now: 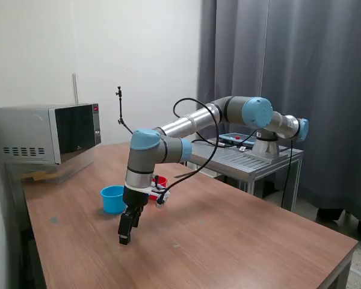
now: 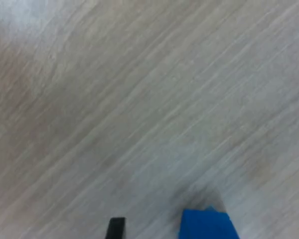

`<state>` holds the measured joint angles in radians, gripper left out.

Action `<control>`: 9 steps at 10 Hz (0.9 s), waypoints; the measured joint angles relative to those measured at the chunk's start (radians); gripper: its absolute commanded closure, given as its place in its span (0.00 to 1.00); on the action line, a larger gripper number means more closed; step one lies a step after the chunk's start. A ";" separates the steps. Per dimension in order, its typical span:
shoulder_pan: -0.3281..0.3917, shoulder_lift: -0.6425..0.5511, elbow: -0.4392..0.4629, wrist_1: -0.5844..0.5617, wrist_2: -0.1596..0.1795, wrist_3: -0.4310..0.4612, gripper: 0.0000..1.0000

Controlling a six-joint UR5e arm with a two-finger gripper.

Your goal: Place red objects in the red bin, and blue objects in the blue bin.

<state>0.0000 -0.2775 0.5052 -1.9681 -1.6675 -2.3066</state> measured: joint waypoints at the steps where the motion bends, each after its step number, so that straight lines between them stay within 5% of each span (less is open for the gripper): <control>1: 0.000 0.000 0.002 0.000 0.005 0.000 0.00; 9: 0.000 0.001 0.007 0.001 0.011 -0.002 0.00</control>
<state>0.0000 -0.2762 0.5125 -1.9675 -1.6567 -2.3086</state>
